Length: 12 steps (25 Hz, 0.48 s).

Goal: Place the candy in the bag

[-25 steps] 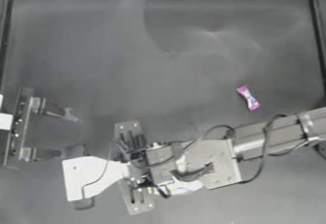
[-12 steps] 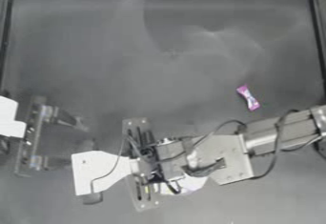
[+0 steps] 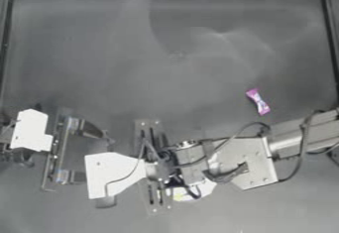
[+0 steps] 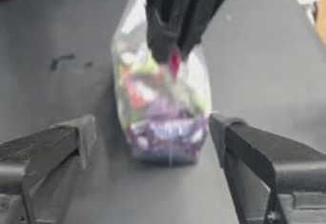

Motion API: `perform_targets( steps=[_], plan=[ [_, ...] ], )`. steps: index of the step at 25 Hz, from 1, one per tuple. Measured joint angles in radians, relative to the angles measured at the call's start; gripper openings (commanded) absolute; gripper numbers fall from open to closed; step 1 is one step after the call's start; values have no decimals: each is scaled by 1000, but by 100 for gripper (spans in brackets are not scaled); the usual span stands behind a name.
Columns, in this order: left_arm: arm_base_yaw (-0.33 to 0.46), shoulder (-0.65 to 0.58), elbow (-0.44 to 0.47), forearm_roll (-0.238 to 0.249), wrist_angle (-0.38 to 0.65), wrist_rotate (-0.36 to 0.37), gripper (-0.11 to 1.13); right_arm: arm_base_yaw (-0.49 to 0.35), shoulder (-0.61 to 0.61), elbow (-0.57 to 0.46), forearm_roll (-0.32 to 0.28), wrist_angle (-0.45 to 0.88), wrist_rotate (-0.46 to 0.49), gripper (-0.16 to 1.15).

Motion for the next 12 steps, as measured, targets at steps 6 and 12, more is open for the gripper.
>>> perform_targets(
  steps=[6,12],
  plan=[
    [-17,54,-14,-34,-61,0,101,0,-17,37,-26,-29,35,5],
    [-31,110,-40,-54,-98,0,101,-2,-31,54,-48,-37,48,5]
  ],
)
